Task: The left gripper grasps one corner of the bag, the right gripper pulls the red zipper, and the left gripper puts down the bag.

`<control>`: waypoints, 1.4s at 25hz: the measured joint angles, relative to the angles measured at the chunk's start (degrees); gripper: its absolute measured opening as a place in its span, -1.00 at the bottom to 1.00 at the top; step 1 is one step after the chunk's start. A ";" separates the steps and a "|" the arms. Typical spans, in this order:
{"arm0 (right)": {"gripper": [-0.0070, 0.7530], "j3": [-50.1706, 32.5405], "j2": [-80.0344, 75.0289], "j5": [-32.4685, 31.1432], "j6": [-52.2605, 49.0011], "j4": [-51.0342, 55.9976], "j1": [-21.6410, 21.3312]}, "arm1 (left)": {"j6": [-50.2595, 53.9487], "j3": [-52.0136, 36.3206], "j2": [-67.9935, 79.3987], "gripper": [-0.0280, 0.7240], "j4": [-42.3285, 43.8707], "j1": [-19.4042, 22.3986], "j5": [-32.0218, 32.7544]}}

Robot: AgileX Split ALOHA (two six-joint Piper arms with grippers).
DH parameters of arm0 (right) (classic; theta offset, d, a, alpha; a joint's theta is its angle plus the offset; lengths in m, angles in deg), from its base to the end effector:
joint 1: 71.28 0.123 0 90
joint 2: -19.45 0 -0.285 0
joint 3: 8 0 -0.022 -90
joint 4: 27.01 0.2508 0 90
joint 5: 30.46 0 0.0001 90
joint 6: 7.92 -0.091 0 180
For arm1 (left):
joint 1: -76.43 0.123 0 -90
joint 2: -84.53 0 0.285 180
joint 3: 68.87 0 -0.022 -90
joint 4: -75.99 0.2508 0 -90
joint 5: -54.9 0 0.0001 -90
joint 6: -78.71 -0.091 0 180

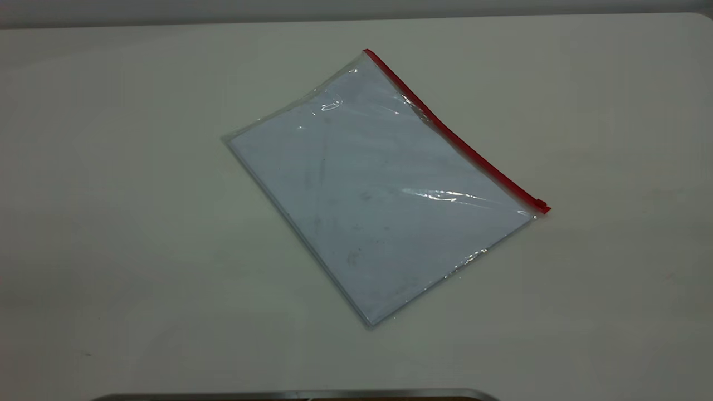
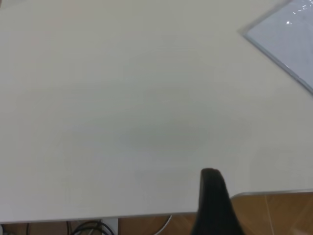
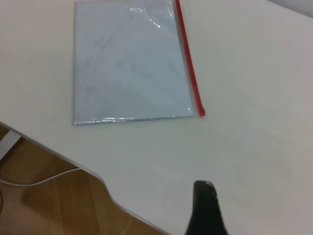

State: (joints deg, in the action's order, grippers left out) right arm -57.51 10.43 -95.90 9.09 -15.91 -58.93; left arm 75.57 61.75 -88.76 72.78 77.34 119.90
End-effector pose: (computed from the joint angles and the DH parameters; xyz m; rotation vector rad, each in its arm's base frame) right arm -0.0078 0.0146 0.2678 -0.5592 2.0784 0.1897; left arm -0.0093 -0.0048 0.2675 0.0464 2.1116 -0.0256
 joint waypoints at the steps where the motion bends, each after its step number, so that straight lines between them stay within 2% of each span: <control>1: 0.54 0.00 0.00 0.00 -0.06 0.00 0.00 | 0.00 0.00 0.00 0.58 0.00 0.00 0.00; 16: 0.54 0.00 1.13 0.00 -0.06 0.06 -0.45 | 0.00 0.00 0.00 0.58 0.00 0.00 0.00; 19: 0.54 0.00 2.18 0.00 -0.06 0.06 -4.17 | 0.00 0.00 0.00 0.58 -0.05 0.00 0.00; 22: 0.54 0.00 2.18 0.00 -0.06 0.06 -10.13 | 0.00 0.00 0.00 0.58 -0.11 0.00 0.00; 26: 0.54 0.00 2.18 0.00 -0.61 -1.70 -15.12 | -0.04 0.00 0.00 0.58 -0.15 0.00 0.00; 35: 0.54 -0.05 2.18 0.29 -7.99 -7.58 -15.91 | -0.04 0.00 0.00 0.58 -0.17 0.00 0.00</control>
State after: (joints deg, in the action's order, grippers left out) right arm -57.56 12.61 -95.60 1.09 -23.49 -74.83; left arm 75.53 61.75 -88.76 72.61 77.34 119.90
